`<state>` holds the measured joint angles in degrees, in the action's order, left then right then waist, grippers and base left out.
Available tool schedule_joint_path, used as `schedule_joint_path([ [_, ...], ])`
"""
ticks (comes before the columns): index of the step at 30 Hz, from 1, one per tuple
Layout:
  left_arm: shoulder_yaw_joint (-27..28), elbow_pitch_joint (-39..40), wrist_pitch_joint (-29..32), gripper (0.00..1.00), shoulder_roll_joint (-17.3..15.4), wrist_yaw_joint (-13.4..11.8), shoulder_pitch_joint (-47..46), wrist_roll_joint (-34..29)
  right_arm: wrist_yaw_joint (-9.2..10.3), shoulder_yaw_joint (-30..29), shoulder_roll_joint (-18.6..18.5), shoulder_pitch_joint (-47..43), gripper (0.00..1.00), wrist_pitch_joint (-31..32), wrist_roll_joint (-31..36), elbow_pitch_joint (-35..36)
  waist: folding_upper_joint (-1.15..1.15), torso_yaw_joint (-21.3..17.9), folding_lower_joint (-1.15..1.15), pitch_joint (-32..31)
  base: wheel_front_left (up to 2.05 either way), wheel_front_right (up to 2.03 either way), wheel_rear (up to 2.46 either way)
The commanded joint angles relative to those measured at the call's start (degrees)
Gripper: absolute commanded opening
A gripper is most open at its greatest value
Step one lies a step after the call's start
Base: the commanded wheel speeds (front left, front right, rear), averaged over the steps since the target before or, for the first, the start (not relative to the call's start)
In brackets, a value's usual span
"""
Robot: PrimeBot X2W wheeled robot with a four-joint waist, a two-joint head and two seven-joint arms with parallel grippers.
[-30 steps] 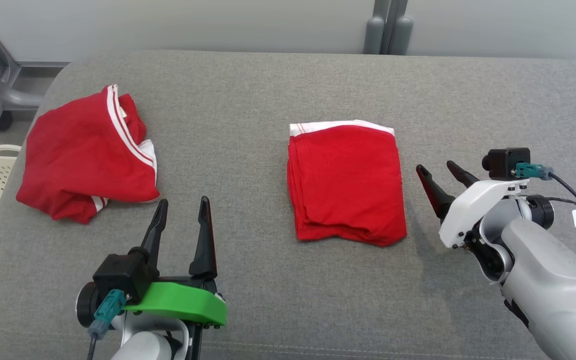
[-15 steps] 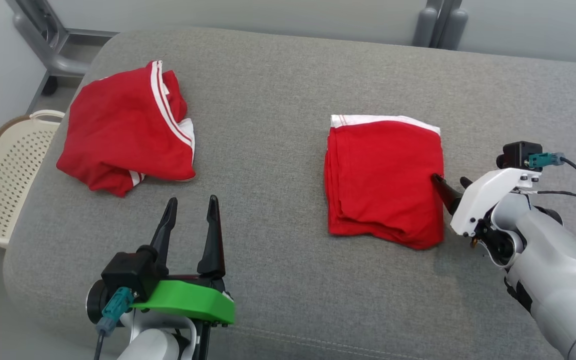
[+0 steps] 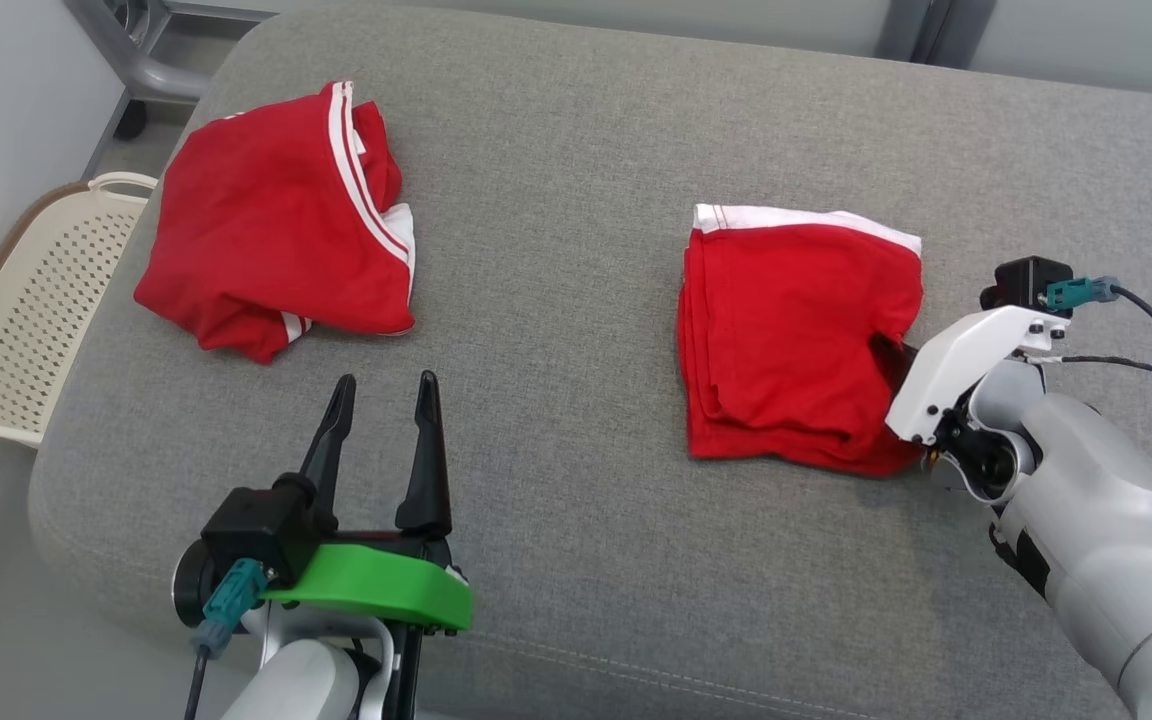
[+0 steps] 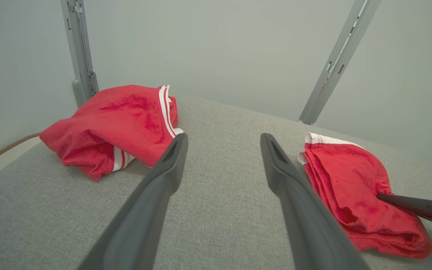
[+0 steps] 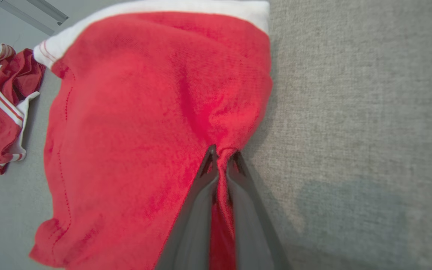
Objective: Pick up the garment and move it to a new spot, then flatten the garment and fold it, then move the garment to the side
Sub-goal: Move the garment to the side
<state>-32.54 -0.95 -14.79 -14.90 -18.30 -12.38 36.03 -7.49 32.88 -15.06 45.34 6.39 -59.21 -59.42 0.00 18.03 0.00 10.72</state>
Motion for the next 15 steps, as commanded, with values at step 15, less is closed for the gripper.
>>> schedule_joint_path([
  [15, 0.4, 1.3, -0.3, 1.0, -0.2, 0.5, -3.0, -2.2, 0.01, 4.6, -3.9, 7.4, 0.0, -2.3, 2.2, 0.7, 0.0, -8.6, 0.0, 3.9, 0.0, 0.0, 0.0],
])
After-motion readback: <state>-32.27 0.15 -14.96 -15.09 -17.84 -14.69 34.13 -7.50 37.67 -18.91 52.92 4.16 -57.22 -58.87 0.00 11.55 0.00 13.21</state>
